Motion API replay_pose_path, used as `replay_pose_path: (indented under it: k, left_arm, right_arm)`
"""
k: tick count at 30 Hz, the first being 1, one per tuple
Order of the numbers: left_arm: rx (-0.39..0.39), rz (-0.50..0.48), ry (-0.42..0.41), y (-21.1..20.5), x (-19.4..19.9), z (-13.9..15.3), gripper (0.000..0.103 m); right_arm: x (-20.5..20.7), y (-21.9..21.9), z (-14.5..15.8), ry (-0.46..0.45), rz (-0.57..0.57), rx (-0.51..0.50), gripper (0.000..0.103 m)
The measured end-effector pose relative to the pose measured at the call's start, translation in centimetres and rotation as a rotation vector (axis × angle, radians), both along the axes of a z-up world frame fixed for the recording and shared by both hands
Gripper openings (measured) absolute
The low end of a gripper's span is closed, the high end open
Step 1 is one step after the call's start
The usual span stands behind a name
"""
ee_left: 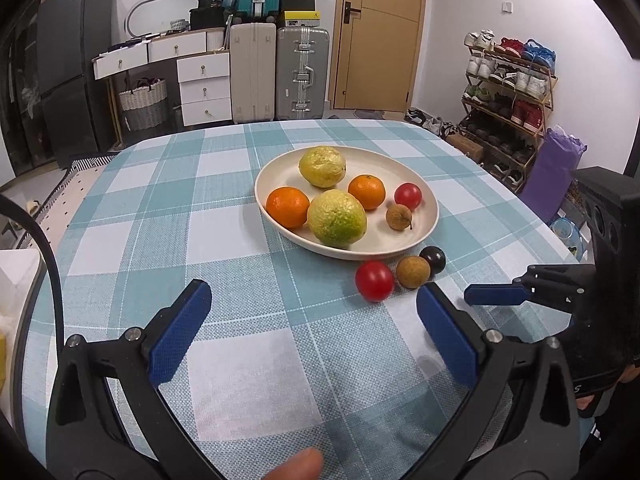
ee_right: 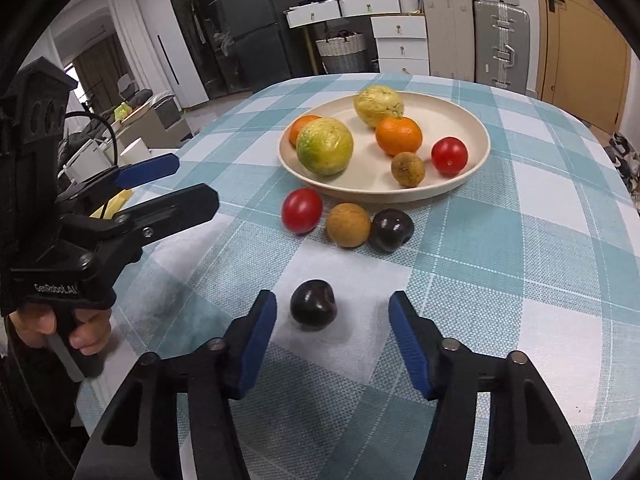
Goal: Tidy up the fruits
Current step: 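Grasp the dark plum with the right gripper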
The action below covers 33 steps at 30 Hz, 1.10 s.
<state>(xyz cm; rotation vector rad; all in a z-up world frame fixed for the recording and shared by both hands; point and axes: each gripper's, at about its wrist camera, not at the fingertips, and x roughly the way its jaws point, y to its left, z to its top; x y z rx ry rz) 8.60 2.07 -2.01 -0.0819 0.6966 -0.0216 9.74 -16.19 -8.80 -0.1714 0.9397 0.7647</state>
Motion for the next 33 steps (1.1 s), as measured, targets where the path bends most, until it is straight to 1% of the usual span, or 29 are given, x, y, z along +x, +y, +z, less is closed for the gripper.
replay_pose_path:
  k: [4, 6, 10, 16, 18, 26, 33]
  left_arm:
    - [0.005, -0.006, 0.009, -0.2, 0.1, -0.4, 0.102]
    - [0.005, -0.009, 0.011, -0.2, 0.1, -0.5, 0.102]
    - [0.004, -0.012, 0.014, -0.4, 0.2, -0.6, 0.102]
    - [0.004, -0.02, 0.018, -0.8, 0.3, -0.7, 0.102]
    - [0.006, -0.023, 0.019, -1.0, 0.3, -0.8, 0.102]
    - [0.005, -0.029, 0.027, -1.1, 0.4, -1.0, 0.102]
    - [0.001, -0.032, 0.038, -1.2, 0.6, -1.3, 0.102]
  right_arm:
    - [-0.6, 0.7, -0.1, -0.007, 0.04, -0.007, 0.052]
    - [-0.8, 0.9, -0.1, -0.014, 0.048, -0.017, 0.051]
    - [-0.9, 1.0, -0.1, -0.014, 0.052, -0.016, 0.038]
    - [-0.8, 1.0, -0.2, -0.014, 0.048, -0.018, 0.034]
    - [-0.7, 0.9, -0.2, -0.013, 0.042, -0.019, 0.027]
    - [-0.4, 0.7, -0.1, -0.008, 0.038, -0.008, 0.025]
    - [-0.4, 0.2, 0.7, -0.037, 0.029, 0.023, 0.025]
